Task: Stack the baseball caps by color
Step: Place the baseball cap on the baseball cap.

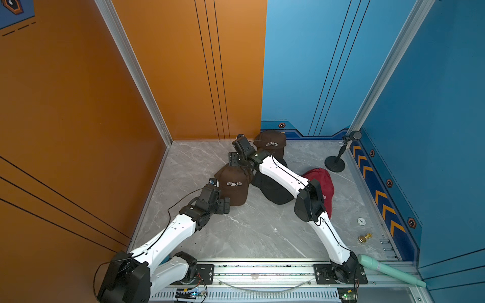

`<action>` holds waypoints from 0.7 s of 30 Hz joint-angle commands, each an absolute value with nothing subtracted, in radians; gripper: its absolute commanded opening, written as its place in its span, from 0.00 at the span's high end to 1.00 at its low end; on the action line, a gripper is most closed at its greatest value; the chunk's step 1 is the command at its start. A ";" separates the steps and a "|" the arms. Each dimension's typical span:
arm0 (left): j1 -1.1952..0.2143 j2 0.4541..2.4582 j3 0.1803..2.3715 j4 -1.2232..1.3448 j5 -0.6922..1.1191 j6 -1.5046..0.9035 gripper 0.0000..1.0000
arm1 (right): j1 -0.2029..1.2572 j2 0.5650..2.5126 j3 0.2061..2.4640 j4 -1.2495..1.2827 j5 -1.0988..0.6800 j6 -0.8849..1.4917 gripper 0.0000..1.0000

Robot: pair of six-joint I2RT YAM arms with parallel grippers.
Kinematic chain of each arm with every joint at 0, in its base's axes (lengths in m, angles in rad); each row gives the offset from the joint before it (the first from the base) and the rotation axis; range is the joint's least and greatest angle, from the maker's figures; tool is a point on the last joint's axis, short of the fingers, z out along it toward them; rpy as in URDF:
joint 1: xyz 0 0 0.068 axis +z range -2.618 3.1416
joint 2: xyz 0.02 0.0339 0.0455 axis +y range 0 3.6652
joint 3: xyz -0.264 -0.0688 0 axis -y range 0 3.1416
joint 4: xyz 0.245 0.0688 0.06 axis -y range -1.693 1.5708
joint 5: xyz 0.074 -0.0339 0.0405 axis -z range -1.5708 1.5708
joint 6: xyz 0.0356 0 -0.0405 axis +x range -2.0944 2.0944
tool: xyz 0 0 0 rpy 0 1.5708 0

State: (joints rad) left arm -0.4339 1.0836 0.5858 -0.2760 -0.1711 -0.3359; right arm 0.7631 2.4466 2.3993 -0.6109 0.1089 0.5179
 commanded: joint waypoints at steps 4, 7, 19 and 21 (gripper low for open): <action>-0.440 1.105 0.606 -0.261 -0.146 -0.325 0.02 | 0.773 2.490 2.433 -0.646 0.138 0.489 0.28; -0.440 1.109 0.605 -0.259 -0.144 -0.325 0.02 | 0.773 2.504 2.442 -0.649 0.135 0.488 0.34; -0.440 1.114 0.603 -0.257 -0.137 -0.325 0.02 | 0.780 2.492 2.444 -0.643 0.147 0.479 0.73; -0.440 1.117 0.603 -0.255 -0.134 -0.325 0.02 | 0.783 2.470 2.440 -0.642 0.151 0.474 0.75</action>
